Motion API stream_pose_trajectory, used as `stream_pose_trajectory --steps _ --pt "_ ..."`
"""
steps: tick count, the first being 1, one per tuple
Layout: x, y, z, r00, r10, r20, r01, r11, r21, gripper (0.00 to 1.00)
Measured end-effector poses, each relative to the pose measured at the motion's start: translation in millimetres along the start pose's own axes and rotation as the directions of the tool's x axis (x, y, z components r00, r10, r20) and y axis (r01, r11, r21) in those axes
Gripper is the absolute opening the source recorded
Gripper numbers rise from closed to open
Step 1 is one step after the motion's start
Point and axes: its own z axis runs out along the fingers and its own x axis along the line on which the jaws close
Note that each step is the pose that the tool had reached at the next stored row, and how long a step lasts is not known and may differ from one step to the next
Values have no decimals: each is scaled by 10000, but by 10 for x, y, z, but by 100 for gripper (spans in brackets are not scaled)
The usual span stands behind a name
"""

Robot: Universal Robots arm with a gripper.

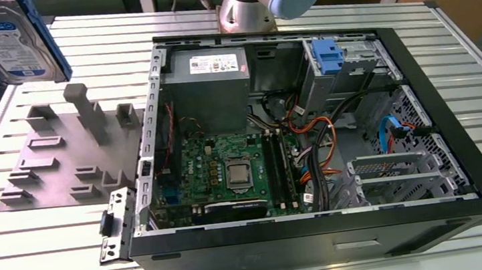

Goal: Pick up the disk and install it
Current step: 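Pick up the disk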

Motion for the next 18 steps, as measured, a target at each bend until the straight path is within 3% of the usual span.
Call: stream_pose_trajectory --steps 18 --pt "-4 1 -102 10000 0 0 0 10000 1 36"
